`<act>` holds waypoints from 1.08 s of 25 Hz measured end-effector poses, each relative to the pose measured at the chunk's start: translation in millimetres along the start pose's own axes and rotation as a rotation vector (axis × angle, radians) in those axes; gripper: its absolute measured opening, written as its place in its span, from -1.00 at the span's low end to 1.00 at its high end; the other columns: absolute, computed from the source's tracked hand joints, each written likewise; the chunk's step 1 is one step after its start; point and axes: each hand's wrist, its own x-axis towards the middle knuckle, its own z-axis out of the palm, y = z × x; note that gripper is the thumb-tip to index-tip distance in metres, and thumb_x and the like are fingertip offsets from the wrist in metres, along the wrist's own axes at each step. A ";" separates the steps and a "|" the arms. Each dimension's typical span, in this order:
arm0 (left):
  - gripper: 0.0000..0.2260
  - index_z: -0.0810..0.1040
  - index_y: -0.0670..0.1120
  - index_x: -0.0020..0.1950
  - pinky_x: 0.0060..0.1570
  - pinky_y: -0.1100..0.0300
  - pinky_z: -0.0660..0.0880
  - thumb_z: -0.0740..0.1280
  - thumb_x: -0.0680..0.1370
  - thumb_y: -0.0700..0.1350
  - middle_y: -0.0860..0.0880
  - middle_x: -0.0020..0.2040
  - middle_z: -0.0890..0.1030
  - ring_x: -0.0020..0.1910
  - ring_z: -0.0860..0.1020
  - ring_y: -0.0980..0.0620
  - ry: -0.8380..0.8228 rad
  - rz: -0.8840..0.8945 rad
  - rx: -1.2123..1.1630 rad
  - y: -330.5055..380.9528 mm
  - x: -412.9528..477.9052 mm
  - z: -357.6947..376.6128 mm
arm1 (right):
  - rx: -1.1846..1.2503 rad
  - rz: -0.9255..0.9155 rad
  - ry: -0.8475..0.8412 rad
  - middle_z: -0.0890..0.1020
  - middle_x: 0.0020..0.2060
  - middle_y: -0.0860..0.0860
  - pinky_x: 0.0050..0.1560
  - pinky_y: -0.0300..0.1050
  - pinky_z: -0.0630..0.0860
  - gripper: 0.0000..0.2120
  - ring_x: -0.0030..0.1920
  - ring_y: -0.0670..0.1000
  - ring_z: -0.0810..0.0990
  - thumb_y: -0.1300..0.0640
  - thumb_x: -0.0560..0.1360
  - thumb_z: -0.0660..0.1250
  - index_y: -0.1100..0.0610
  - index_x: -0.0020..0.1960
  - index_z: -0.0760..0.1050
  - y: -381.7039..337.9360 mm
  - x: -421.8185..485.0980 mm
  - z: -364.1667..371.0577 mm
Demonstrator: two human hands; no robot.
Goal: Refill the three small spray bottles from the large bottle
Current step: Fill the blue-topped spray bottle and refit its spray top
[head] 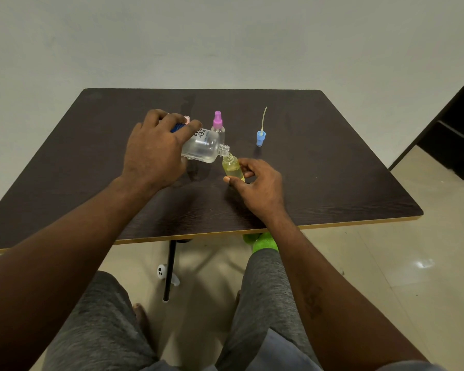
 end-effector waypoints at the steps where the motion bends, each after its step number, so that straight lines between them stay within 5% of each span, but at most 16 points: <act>1: -0.36 0.46 0.01 0.53 0.08 -0.21 0.53 0.51 0.45 -0.15 -0.15 0.39 0.55 0.35 0.40 -0.29 -0.001 0.000 0.002 -0.2 -0.2 0.0 | 0.003 0.000 0.001 0.66 -0.05 -0.16 -0.02 -0.06 0.64 -0.60 -0.08 -0.16 0.60 -0.14 0.40 0.59 -0.08 0.20 0.66 0.0 -0.1 0.2; 27: -0.39 0.49 0.00 0.51 0.04 -0.20 0.51 0.50 0.45 -0.17 -0.15 0.37 0.57 0.34 0.41 -0.29 0.010 0.004 -0.004 2.4 -1.2 -2.4 | -0.009 0.001 -0.007 0.65 -0.07 -0.17 -0.04 -0.19 0.59 -0.60 -0.08 -0.17 0.58 -0.14 0.40 0.59 -0.07 0.19 0.66 0.2 0.1 0.0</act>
